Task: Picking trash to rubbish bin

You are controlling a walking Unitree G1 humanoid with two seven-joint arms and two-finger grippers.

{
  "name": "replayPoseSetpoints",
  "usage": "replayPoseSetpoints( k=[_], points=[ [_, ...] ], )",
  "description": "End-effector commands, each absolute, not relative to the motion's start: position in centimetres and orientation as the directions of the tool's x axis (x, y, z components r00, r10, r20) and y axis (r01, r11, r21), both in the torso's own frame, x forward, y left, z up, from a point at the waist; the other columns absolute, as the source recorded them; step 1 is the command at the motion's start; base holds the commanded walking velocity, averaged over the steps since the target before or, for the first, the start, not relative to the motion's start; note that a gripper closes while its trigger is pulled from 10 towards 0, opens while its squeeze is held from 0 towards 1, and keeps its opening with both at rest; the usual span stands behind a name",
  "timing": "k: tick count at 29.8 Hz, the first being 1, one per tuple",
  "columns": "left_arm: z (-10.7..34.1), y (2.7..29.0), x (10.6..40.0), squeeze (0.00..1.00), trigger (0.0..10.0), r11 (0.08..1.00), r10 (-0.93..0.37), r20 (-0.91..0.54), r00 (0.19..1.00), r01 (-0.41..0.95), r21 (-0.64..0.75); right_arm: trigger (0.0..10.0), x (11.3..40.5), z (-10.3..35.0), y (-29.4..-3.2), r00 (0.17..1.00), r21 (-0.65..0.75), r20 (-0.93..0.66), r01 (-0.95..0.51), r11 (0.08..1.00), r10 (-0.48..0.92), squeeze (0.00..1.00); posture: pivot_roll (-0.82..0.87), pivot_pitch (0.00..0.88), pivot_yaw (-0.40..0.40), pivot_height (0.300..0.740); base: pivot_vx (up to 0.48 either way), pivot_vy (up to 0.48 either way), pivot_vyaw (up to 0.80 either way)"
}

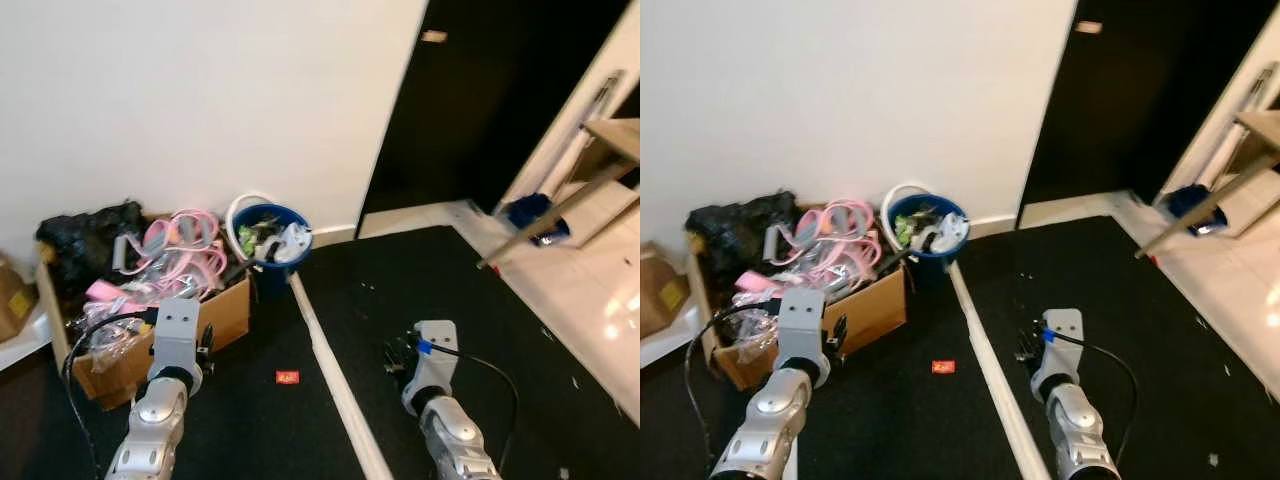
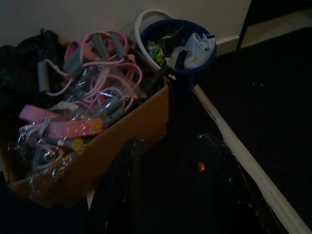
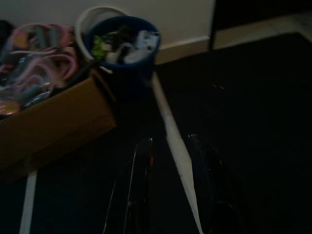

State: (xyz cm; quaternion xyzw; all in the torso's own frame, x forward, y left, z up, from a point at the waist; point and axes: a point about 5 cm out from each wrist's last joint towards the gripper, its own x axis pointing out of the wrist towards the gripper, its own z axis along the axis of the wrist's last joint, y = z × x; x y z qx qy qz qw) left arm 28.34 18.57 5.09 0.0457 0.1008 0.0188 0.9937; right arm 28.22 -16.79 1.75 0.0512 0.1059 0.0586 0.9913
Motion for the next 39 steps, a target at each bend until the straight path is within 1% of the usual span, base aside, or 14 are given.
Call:
replayPoseSetpoints(
  k=[1, 39],
  points=[
    [4.65, 18.30, 28.18, 0.00, 10.0, 0.996, 0.037, -0.217, 0.975, -0.018, 0.089, 10.0, 28.00, 1.53, -17.23, 0.969, 0.107, -0.218, -0.095, 0.990, 0.117, 0.00, 0.01, 0.078, -0.026, 0.740, 0.000, 0.000, -0.69],
    [4.75, 17.86, 28.61, 0.00, 10.0, 0.997, 0.032, -0.208, 0.978, -0.017, 0.071, 10.0, 28.26, 1.69, -17.44, 0.968, 0.103, -0.219, -0.099, 0.990, 0.119, 0.00, 0.01, 0.066, -0.035, 0.740, 0.000, 0.000, -0.69]
  ],
)
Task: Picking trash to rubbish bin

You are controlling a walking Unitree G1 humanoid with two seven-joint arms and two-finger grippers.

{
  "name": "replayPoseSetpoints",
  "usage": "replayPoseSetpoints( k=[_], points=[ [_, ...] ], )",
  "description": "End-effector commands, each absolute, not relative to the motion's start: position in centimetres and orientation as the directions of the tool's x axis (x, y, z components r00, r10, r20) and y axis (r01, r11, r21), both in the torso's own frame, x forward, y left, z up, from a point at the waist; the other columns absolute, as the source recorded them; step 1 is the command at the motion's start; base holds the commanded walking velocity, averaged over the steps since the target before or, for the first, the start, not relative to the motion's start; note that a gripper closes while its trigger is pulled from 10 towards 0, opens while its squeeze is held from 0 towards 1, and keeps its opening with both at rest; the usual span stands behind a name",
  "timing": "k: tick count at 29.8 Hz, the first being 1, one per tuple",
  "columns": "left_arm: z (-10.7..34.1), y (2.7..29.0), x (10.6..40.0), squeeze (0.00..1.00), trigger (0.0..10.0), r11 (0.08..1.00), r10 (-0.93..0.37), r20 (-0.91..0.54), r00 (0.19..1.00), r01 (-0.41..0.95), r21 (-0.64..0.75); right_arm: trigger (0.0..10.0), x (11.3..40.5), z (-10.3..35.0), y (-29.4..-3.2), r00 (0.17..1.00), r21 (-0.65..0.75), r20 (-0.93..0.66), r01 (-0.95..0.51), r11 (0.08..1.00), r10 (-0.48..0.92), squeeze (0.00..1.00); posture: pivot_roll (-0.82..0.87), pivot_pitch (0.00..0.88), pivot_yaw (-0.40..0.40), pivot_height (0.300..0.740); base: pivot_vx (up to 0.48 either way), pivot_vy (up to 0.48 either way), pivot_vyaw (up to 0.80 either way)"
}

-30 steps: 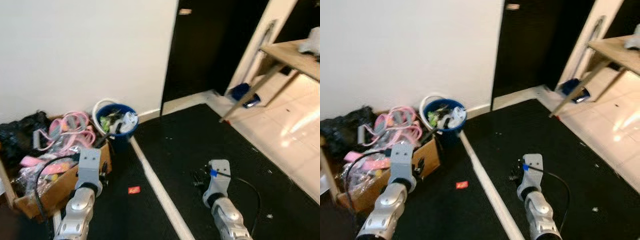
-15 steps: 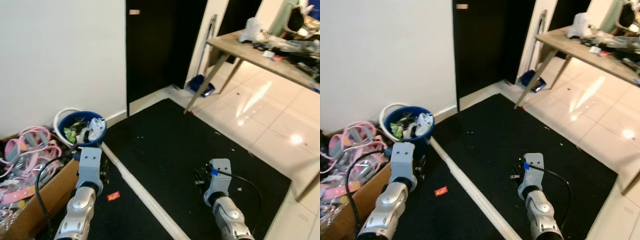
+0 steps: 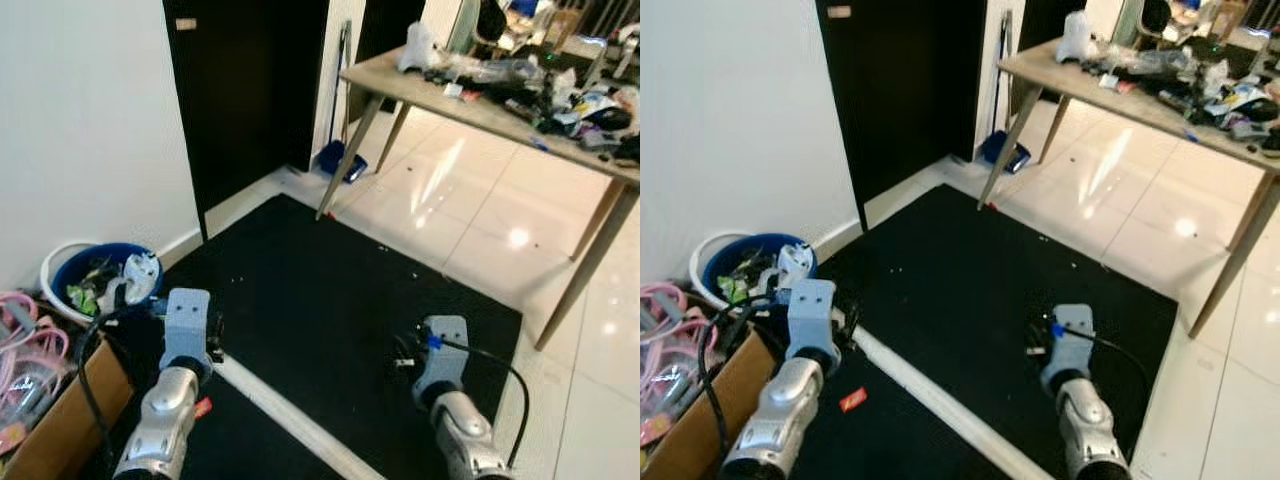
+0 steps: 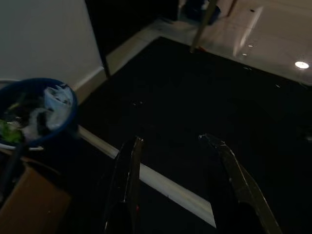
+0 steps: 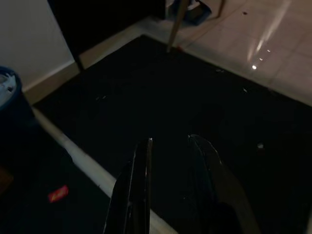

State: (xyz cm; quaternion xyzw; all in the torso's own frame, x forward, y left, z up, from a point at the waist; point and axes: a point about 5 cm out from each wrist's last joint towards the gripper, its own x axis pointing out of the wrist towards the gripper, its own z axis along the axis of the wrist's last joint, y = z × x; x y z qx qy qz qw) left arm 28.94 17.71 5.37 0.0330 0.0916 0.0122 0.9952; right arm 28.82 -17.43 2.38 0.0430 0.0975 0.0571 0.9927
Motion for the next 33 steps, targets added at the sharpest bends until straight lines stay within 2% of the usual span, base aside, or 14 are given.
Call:
replayPoseSetpoints(
  k=[1, 27, 33],
  points=[
    [4.74, 17.86, 28.61, 0.00, 10.0, 0.997, 0.032, -0.208, 0.978, -0.017, 0.071, 10.0, 28.25, 1.68, -17.45, 0.968, 0.103, -0.219, -0.098, 0.990, 0.119, 0.00, 0.01, 0.066, -0.035, 0.740, 0.000, 0.000, -0.69],
    [4.78, 17.78, 28.56, 0.00, 10.0, 0.998, 0.037, -0.202, 0.979, -0.025, 0.059, 10.0, 28.16, 1.65, -17.51, 0.968, 0.102, -0.222, -0.100, 0.990, 0.121, 0.00, 0.01, 0.072, -0.038, 0.740, 0.000, 0.000, -0.69],
    [4.96, 17.80, 28.62, 0.00, 10.0, 0.998, 0.036, -0.190, 0.981, -0.025, 0.062, 10.0, 28.12, 1.65, -17.47, 0.968, 0.097, -0.219, -0.104, 0.990, 0.123, 0.00, 0.01, 0.074, -0.039, 0.740, 0.000, 0.000, -0.20]
  ],
)
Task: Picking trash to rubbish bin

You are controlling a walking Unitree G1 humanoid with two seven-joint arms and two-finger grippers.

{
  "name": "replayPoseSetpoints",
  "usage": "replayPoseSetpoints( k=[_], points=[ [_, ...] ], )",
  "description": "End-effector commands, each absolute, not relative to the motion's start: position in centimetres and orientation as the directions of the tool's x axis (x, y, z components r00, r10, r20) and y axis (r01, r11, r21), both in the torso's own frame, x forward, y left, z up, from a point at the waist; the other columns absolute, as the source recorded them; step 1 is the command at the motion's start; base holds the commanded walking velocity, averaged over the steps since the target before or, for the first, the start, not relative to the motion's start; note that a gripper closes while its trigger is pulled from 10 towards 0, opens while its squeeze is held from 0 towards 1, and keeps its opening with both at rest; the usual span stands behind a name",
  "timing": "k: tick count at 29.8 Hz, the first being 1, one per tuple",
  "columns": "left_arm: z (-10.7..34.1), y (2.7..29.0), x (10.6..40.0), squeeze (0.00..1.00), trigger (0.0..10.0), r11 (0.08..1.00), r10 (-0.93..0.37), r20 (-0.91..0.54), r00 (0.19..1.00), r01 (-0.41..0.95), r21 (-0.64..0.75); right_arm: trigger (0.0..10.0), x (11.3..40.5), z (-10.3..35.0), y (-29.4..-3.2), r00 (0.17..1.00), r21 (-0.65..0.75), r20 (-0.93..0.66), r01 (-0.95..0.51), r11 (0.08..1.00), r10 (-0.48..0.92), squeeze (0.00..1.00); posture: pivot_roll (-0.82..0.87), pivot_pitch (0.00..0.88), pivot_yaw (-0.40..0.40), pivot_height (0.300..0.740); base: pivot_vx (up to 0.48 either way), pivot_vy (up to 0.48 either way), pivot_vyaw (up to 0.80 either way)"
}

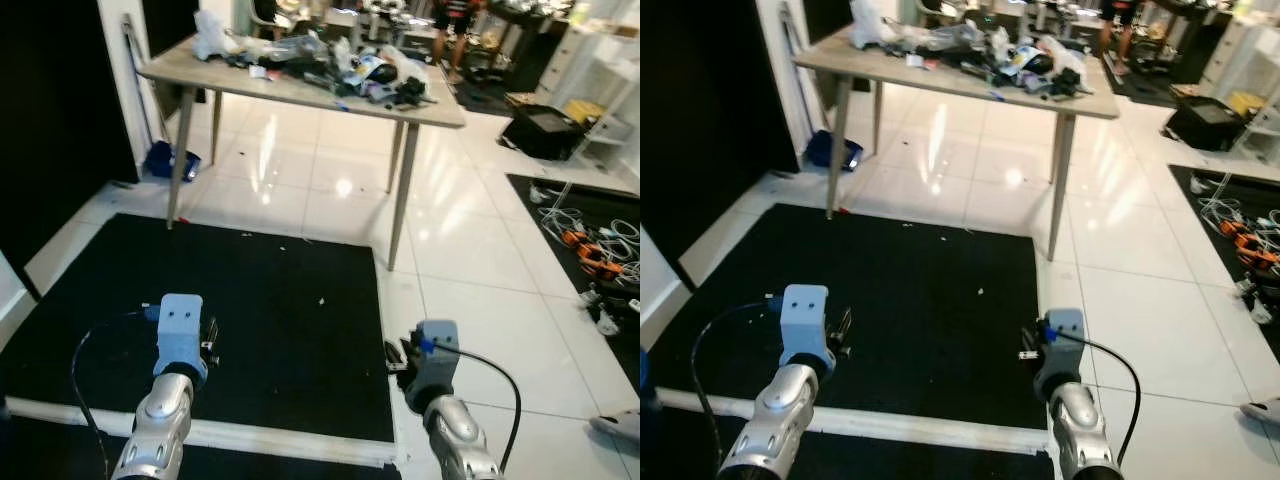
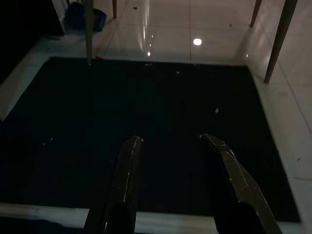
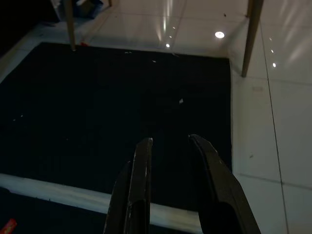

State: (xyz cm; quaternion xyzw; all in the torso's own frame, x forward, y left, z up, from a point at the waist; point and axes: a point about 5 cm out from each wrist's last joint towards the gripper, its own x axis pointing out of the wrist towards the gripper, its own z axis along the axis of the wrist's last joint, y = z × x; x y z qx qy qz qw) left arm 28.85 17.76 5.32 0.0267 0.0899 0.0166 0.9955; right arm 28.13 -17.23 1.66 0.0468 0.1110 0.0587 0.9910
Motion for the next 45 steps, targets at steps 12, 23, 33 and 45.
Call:
replayPoseSetpoints(
  k=[12, 23, 33, 45],
  points=[
    [5.14, 17.71, 28.58, 0.00, 10.0, 0.998, 0.029, -0.176, 0.984, -0.020, 0.052, 10.0, 28.04, 1.57, -17.49, 0.967, 0.091, -0.224, -0.104, 0.990, 0.122, 0.00, 0.00, 0.076, -0.040, 0.740, 0.000, 0.000, 0.00],
    [5.23, 17.45, 28.50, 0.00, 10.0, 0.999, 0.007, -0.168, 0.986, -0.001, 0.036, 10.0, 27.91, 1.49, -17.48, 0.966, 0.094, -0.227, -0.104, 0.990, 0.123, 0.00, 0.01, 0.088, -0.041, 0.740, 0.022, 0.000, 0.00],
    [5.26, 17.30, 28.40, 0.00, 10.0, 1.000, -0.004, -0.165, 0.986, 0.008, 0.029, 10.0, 27.84, 1.45, -17.46, 0.966, 0.094, -0.228, -0.106, 0.990, 0.125, 0.00, 0.01, 0.091, -0.041, 0.740, 0.252, 0.000, 0.00],
    [5.28, 17.31, 28.34, 0.00, 10.0, 1.000, -0.006, -0.165, 0.986, 0.010, 0.025, 10.0, 27.72, 1.38, -17.47, 0.965, 0.092, -0.231, -0.107, 0.990, 0.126, 0.00, 0.01, 0.094, -0.042, 0.740, 0.256, 0.000, 0.00]
  ],
)
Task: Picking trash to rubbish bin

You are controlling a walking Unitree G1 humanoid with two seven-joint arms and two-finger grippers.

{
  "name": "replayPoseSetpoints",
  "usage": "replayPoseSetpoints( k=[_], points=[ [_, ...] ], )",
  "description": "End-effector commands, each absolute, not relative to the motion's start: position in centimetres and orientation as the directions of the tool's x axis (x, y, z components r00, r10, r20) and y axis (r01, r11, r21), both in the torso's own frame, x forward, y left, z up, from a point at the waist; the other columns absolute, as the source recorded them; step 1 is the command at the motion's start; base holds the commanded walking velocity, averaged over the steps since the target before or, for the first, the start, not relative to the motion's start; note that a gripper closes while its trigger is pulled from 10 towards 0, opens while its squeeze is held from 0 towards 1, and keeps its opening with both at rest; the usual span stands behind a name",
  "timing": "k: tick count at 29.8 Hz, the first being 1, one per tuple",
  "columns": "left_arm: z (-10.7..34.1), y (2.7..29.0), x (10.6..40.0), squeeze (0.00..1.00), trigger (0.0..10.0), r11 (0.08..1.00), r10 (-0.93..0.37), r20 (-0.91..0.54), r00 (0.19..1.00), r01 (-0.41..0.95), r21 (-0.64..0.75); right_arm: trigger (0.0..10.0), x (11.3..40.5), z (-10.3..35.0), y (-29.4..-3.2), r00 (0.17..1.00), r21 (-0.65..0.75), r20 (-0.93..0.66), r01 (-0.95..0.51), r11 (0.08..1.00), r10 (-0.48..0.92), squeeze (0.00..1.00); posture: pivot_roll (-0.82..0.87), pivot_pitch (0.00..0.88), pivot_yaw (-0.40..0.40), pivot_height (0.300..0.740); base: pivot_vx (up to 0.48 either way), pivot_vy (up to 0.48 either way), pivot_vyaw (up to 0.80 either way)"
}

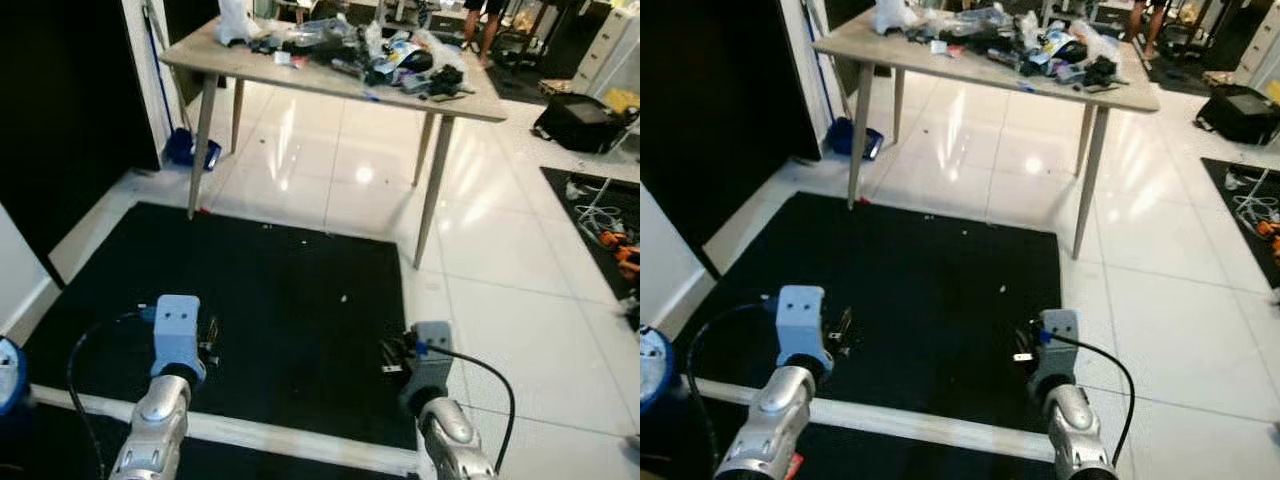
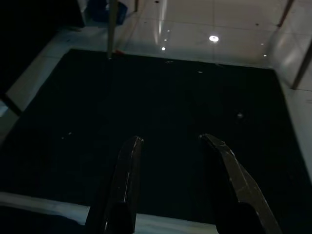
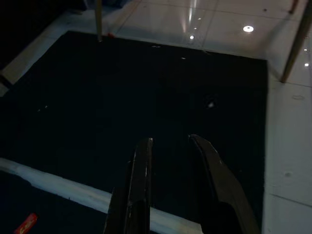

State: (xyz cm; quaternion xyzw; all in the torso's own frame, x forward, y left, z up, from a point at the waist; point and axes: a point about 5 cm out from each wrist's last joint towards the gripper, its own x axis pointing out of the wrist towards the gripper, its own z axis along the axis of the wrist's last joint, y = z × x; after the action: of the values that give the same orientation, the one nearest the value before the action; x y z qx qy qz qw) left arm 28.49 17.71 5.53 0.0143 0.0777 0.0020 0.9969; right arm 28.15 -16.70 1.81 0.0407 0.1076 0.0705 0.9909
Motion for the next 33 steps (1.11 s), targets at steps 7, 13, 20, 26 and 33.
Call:
replayPoseSetpoints(
  k=[7, 13, 20, 26, 33],
  points=[
    [5.31, 17.31, 28.34, 0.00, 10.0, 1.000, -0.006, -0.165, 0.986, 0.010, 0.024, 10.0, 27.73, 1.41, -17.46, 0.965, 0.092, -0.230, -0.107, 0.990, 0.126, 0.00, 0.01, 0.095, -0.042, 0.740, 0.255, 0.000, 0.00],
    [5.36, 17.30, 28.43, 0.00, 10.0, 1.000, -0.008, -0.164, 0.986, 0.012, 0.022, 10.0, 27.78, 1.43, -17.42, 0.965, 0.092, -0.231, -0.106, 0.990, 0.124, 0.00, 0.01, 0.093, -0.040, 0.740, 0.255, 0.000, 0.00],
    [5.39, 17.25, 28.51, 0.00, 10.0, 1.000, -0.011, -0.164, 0.986, 0.014, 0.021, 10.0, 27.84, 1.48, -17.45, 0.965, 0.092, -0.230, -0.104, 0.990, 0.123, 0.00, 0.00, 0.088, -0.041, 0.740, 0.254, 0.000, 0.00],
    [5.38, 17.34, 28.51, 0.00, 10.0, 1.000, -0.004, -0.165, 0.986, 0.006, 0.013, 10.0, 27.89, 1.48, -17.39, 0.965, 0.093, -0.231, -0.106, 0.990, 0.125, 0.00, 0.01, 0.081, -0.041, 0.740, 0.252, 0.000, 0.00],
    [5.29, 17.44, 28.40, 0.00, 10.0, 1.000, -0.004, -0.167, 0.986, 0.006, 0.008, 10.0, 27.93, 1.46, -17.38, 0.965, 0.096, -0.234, -0.102, 0.990, 0.122, 0.00, 0.00, 0.077, -0.039, 0.740, 0.251, 0.000, 0.00]
  ],
)
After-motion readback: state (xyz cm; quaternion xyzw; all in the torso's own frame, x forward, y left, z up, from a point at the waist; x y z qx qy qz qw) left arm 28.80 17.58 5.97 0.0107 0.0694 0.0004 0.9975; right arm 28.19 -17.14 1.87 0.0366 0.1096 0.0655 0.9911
